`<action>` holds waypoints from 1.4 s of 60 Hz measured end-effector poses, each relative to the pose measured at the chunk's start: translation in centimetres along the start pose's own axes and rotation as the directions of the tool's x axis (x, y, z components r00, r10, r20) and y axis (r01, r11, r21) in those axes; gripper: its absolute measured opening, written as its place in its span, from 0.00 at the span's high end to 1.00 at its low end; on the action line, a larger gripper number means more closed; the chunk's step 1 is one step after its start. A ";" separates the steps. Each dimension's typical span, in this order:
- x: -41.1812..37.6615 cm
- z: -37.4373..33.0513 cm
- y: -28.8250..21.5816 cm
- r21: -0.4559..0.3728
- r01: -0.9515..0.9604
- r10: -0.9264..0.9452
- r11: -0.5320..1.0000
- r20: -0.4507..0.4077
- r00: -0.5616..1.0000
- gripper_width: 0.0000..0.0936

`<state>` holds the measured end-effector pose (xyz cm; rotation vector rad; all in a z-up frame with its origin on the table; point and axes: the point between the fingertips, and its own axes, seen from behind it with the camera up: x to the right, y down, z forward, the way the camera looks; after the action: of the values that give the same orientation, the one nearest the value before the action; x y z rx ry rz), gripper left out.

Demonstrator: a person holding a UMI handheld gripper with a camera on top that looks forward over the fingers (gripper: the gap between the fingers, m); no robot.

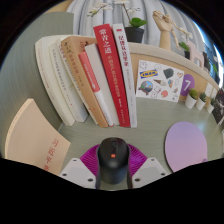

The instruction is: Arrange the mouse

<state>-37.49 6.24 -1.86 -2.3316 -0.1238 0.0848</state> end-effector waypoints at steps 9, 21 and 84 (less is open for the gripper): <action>-0.3 -0.4 0.1 -0.050 0.005 -0.003 0.999 0.035 0.999 0.64; 2.4 -9.2 -7.9 0.103 0.051 -0.058 0.993 0.070 0.996 0.64; 25.4 -2.5 0.7 0.024 -0.070 0.071 0.997 -0.019 0.997 0.55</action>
<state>-11.98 6.89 -1.18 -2.3127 -0.0302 0.0973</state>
